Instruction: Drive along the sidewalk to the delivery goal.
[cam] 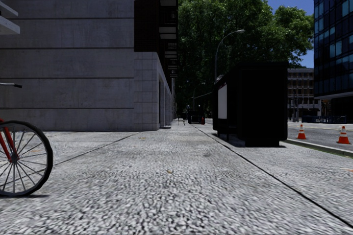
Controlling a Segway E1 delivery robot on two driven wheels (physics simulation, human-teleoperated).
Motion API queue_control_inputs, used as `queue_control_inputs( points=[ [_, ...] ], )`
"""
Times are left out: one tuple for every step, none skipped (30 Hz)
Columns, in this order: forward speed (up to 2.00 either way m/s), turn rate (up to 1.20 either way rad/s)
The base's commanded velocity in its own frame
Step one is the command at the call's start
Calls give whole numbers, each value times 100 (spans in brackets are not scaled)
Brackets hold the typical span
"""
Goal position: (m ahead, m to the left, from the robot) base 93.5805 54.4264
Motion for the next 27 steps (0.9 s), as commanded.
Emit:
queue_control_inputs(
  points=[
    [200,0],
    [200,0],
    [200,0],
    [200,0],
    [200,0],
    [200,0],
    [200,0],
    [200,0],
    [200,0],
    [200,0],
    [200,0],
    [200,0],
    [200,0],
    [200,0],
    [200,0],
    [200,0],
    [200,0],
    [200,0],
    [200,0],
    [200,0],
    [200,0],
    [200,0],
    [200,0],
    [200,0],
    [200,0],
    [200,0],
    [200,0]
  ],
)
